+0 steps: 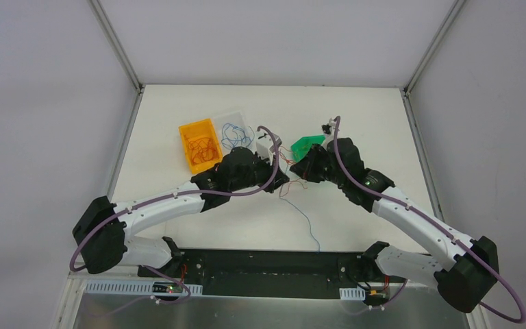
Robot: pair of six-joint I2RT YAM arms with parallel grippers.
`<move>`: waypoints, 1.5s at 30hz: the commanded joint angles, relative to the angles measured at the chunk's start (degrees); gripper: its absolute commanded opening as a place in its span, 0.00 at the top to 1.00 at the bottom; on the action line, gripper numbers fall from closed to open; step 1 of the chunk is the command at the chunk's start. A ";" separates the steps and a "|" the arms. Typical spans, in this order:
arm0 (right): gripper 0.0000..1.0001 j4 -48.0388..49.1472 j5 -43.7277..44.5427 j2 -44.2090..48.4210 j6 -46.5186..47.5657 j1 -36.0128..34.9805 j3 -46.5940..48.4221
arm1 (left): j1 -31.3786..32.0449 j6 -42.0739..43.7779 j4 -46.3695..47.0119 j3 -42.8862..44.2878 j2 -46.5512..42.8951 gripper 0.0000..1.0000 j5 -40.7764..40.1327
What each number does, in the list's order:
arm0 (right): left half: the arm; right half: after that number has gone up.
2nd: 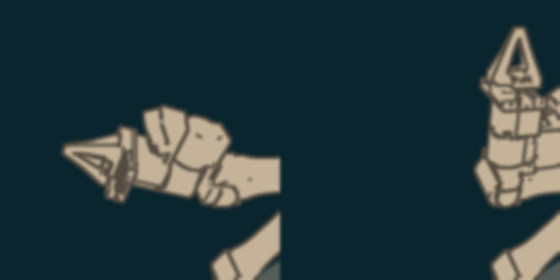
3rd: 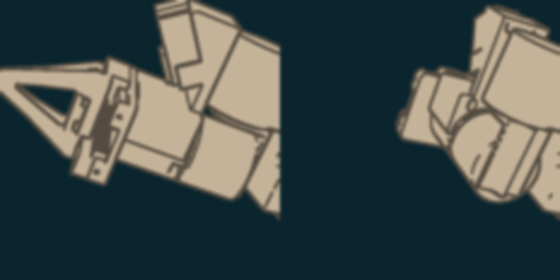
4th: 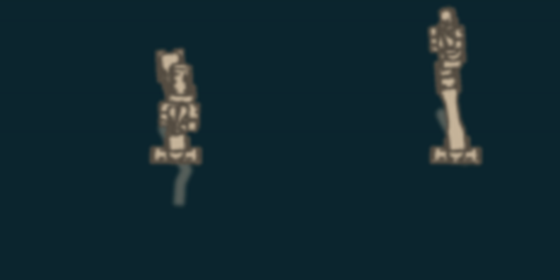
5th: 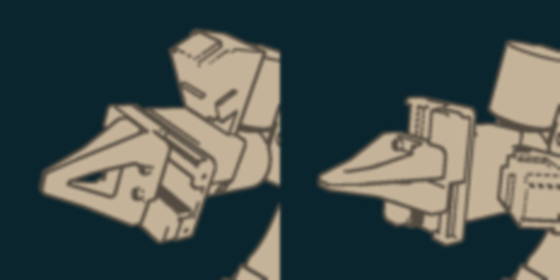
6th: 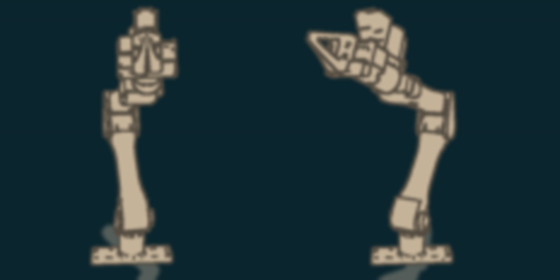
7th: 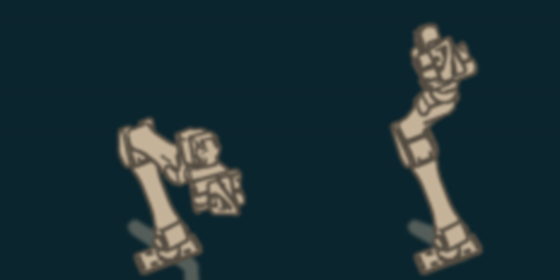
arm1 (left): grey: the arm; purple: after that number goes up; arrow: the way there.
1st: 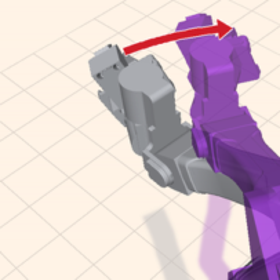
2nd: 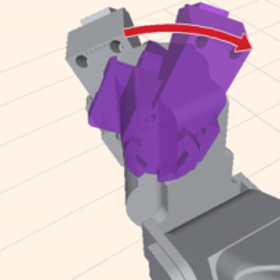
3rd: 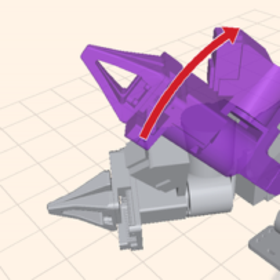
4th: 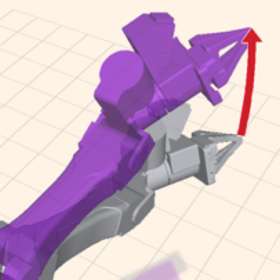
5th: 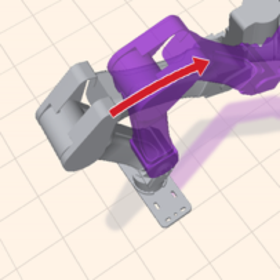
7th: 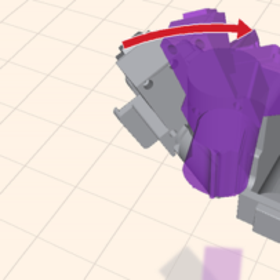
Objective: Untangle the cables
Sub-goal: Untie the cable, then place the cable in the bin.
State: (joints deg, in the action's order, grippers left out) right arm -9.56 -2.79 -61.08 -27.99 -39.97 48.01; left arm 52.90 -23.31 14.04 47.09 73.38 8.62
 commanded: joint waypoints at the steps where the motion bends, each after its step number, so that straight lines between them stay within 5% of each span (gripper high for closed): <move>1: 1.00 1.91 -0.27 1.47 -0.08 0.01 2.92 | 0.32 0.81 -0.95 2.57 -0.54 1.00 -4.44; 8: 1.00 -9.53 17.34 0.67 -3.54 4.80 3.79 | -7.03 -4.20 -11.25 -1.00 -10.75 1.00 -6.46; 14: 1.00 -12.68 16.40 6.13 -8.59 19.59 -4.38 | -27.36 -4.15 -28.92 -2.88 -26.40 1.00 -4.29; 19: 1.00 -13.74 15.33 11.36 -8.67 23.64 -8.68 | -36.81 -1.04 -34.97 -0.79 -29.70 1.00 -2.37; 26: 1.00 -10.07 1.52 14.57 -3.42 23.74 -7.57 | -37.48 -0.28 -34.30 3.51 -27.91 1.00 0.55; 33: 1.00 -10.88 -16.44 10.31 -0.23 23.64 7.22 | -37.55 2.51 -35.95 9.61 -26.37 1.00 -0.31; 39: 1.00 -12.09 -21.78 7.66 -0.14 23.47 15.98 | -37.58 3.69 -36.17 14.22 -23.61 1.00 -0.16; 45: 1.00 -10.21 -23.72 7.23 -0.02 23.36 14.03 | -37.57 1.92 -35.49 19.34 -19.32 1.00 5.21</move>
State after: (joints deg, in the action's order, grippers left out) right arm -21.30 -22.87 -53.12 -28.88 -16.43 62.72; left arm 15.66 -21.32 -22.74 61.89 51.86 8.97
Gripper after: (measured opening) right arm 0.009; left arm 0.011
